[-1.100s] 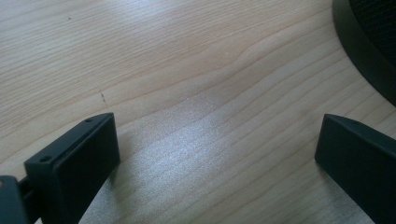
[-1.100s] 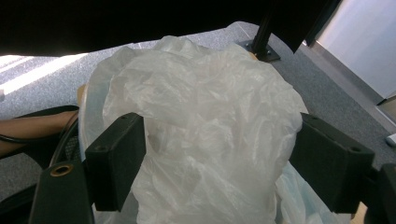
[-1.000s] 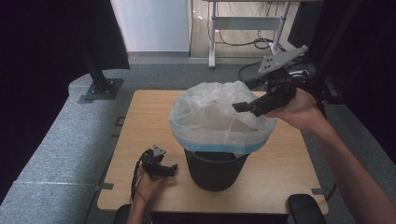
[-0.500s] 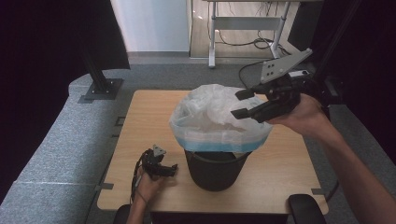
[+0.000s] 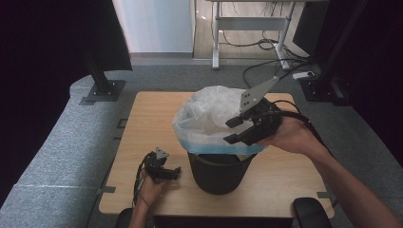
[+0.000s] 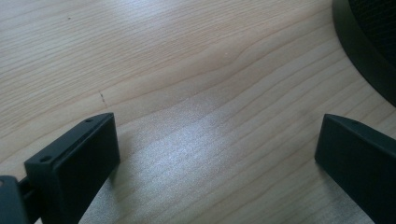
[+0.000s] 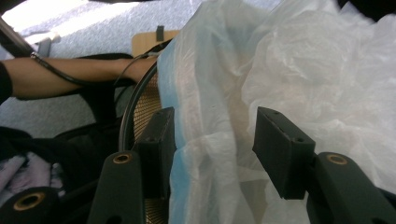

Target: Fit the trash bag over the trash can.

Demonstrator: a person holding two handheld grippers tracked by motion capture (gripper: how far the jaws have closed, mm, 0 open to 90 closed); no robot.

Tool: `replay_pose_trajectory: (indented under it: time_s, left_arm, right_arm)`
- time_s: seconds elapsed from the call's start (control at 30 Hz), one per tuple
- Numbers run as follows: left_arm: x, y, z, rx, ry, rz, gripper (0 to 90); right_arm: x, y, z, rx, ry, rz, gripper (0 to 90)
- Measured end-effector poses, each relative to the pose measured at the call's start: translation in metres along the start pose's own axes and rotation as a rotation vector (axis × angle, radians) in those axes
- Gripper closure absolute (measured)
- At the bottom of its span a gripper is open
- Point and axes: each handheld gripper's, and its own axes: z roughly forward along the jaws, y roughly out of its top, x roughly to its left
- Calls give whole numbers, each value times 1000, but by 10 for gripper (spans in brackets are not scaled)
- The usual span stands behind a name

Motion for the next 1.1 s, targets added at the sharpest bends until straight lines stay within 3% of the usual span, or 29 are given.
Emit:
replay_pose_trajectory:
  time_s: [0.1, 0.27, 0.37, 0.5, 0.67, 0.87, 1.0, 1.1]
  left_arm:
    - [0, 0, 0, 2, 0, 2, 0]
    - [0, 0, 0, 1, -1, 2, 0]
    - [0, 0, 0, 1, -1, 2, 0]
    - [0, 0, 0, 1, -1, 2, 0]
    - [0, 0, 0, 1, -1, 2, 0]
    - [0, 0, 0, 1, -1, 1, 0]
    - [-1, 0, 0, -3, -1, -4, 0]
    - [0, 0, 0, -1, -1, -3, 0]
  right_arm:
    - [4, 0, 8, 38, 7, -11, 511]
    - [8, -3, 17, 104, 17, -16, 700]
    - [7, -7, 16, 79, 60, 5, 814]
    - [10, -9, 9, 60, 101, 12, 849]
    - [26, -5, 2, 14, 188, -6, 852]
    - [40, -7, 13, 69, 244, -32, 831]
    - [39, -12, 21, 158, 231, -31, 742]
    - [37, -15, 13, 93, 235, -10, 558]
